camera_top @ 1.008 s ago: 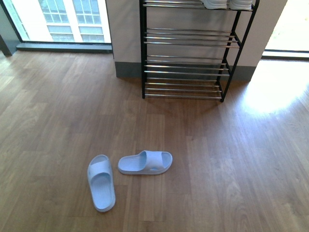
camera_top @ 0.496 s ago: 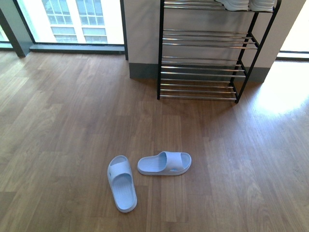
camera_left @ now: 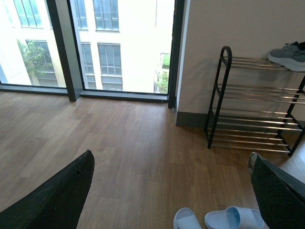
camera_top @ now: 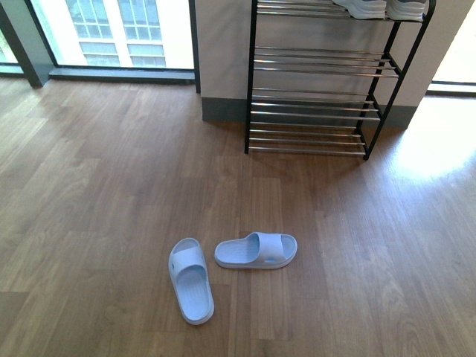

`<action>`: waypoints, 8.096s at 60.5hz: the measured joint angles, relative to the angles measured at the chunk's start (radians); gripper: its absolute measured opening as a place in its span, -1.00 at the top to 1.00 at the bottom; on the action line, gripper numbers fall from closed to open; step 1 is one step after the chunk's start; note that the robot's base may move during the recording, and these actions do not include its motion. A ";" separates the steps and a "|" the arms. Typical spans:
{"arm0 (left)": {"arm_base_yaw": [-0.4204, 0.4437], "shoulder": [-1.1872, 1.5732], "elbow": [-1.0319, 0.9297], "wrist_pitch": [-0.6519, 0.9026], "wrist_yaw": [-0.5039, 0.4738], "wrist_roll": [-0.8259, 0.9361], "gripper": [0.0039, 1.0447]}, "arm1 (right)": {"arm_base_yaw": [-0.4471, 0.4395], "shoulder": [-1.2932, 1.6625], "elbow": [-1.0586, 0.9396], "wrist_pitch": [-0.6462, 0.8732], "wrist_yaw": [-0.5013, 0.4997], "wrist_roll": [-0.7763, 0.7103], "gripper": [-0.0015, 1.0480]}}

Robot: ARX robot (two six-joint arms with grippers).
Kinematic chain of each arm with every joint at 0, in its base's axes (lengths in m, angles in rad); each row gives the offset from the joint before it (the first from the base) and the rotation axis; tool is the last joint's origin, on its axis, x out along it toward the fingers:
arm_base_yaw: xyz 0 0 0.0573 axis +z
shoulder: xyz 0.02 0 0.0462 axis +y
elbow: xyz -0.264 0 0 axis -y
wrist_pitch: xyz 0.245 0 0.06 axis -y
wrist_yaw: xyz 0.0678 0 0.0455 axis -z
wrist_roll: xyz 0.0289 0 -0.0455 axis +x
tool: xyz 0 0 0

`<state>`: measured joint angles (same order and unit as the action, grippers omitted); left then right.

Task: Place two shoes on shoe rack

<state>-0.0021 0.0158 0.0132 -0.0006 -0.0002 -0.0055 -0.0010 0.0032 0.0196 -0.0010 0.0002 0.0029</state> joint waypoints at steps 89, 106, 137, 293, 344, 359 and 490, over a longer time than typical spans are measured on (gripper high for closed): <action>0.000 0.000 0.000 0.000 0.000 0.000 -0.83 | 0.000 0.000 0.000 0.000 0.000 0.000 -0.82; 0.000 0.000 0.000 0.000 0.000 0.000 -0.83 | 0.000 0.000 0.000 0.000 0.000 0.000 -0.82; 0.000 0.000 0.000 0.000 0.000 0.001 -0.83 | 0.000 0.000 0.000 0.000 0.000 0.000 -0.82; 0.000 0.000 0.000 0.000 0.000 0.001 -0.83 | 0.000 0.001 0.000 0.000 0.000 0.000 -0.82; 0.000 0.000 0.000 0.000 0.000 0.001 -0.83 | 0.000 0.001 0.000 0.000 0.000 0.000 -0.82; 0.000 0.000 0.000 0.000 0.000 0.001 -0.83 | 0.100 0.295 0.034 0.150 0.404 0.026 -0.82; 0.000 0.000 0.000 0.000 0.000 0.001 -0.83 | 0.182 2.831 1.592 -0.016 0.374 0.174 -0.82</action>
<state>-0.0021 0.0158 0.0135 -0.0006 -0.0002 -0.0044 0.1814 2.8346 1.6112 -0.0166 0.3740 0.1764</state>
